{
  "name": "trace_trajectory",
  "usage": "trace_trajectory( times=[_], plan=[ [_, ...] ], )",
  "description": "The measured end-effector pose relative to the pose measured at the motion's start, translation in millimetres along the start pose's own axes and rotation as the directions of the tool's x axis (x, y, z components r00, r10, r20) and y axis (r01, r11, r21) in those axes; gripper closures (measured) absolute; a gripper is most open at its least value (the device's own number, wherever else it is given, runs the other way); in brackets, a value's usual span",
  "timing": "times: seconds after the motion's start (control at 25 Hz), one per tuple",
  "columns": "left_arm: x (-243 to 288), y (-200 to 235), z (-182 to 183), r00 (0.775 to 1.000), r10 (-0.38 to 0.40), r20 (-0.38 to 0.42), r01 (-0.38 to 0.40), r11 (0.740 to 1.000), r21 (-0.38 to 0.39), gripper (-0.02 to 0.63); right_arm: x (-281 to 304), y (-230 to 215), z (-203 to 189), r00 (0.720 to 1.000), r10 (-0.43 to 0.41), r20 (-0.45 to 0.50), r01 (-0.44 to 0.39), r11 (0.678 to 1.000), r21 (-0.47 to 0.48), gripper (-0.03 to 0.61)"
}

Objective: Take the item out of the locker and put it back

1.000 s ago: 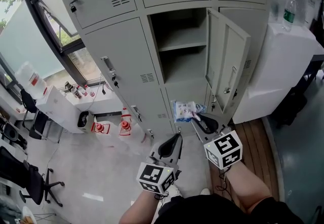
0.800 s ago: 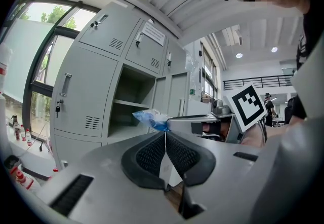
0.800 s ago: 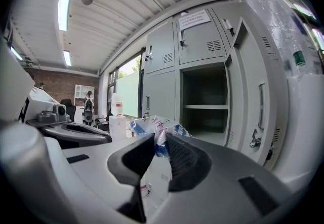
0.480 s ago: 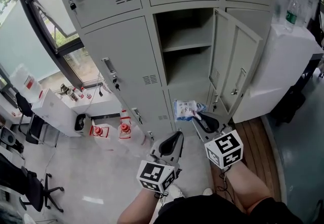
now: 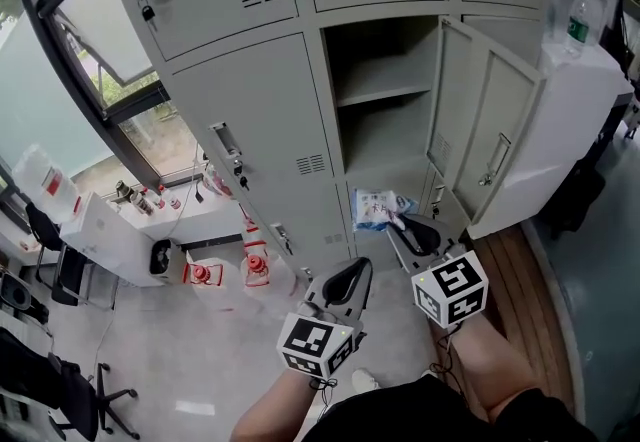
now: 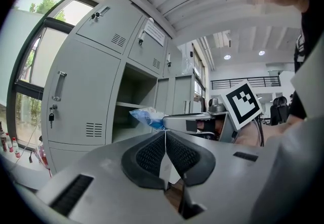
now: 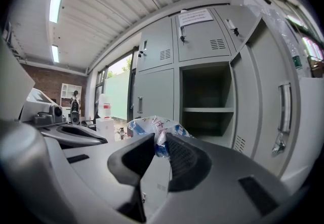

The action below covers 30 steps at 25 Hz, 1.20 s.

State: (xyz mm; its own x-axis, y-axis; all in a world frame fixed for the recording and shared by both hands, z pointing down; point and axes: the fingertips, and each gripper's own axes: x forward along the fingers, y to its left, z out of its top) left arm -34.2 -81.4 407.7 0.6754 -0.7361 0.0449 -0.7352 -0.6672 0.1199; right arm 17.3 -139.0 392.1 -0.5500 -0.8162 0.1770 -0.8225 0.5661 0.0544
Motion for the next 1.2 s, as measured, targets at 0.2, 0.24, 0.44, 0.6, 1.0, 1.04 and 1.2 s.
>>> trace_trajectory(
  times=[0.2, 0.24, 0.44, 0.6, 1.0, 1.04, 1.2],
  plan=[
    [-2.2, 13.3, 3.3, 1.0, -0.027, 0.003, 0.027, 1.0, -0.002, 0.595, 13.1, 2.1, 6.7, 1.0, -0.028, 0.004, 0.028, 1.0, 0.003, 0.454],
    [-1.8, 15.1, 4.2, 1.0, -0.031, 0.006, 0.031, 1.0, -0.004, 0.594, 15.3, 1.9, 8.3, 0.999, -0.033, 0.004, 0.033, 0.999, 0.0, 0.454],
    [3.7, 21.7, 9.3, 0.999, -0.051, 0.018, 0.051, 0.999, -0.007, 0.594, 27.9, -2.5, 20.9, 0.999, -0.052, 0.012, 0.052, 0.998, -0.02, 0.454],
    [12.5, 24.8, 13.2, 0.998, -0.061, 0.027, 0.062, 0.998, -0.006, 0.594, 38.7, -14.3, 33.2, 0.997, -0.068, 0.026, 0.069, 0.997, -0.04, 0.454],
    [57.8, 42.8, 22.4, 0.997, -0.071, 0.027, 0.071, 0.997, 0.004, 0.594, 78.6, -63.6, 57.6, 0.996, -0.081, 0.047, 0.084, 0.995, -0.063, 0.454],
    [63.5, 45.5, 23.3, 0.997, -0.07, 0.027, 0.07, 0.998, 0.005, 0.594, 83.7, -69.4, 59.9, 0.995, -0.081, 0.05, 0.084, 0.994, -0.064, 0.454],
    [85.0, 56.1, 28.4, 0.997, -0.067, 0.031, 0.067, 0.998, 0.01, 0.594, 105.3, -91.6, 69.9, 0.995, -0.083, 0.057, 0.087, 0.994, -0.068, 0.454]
  ],
)
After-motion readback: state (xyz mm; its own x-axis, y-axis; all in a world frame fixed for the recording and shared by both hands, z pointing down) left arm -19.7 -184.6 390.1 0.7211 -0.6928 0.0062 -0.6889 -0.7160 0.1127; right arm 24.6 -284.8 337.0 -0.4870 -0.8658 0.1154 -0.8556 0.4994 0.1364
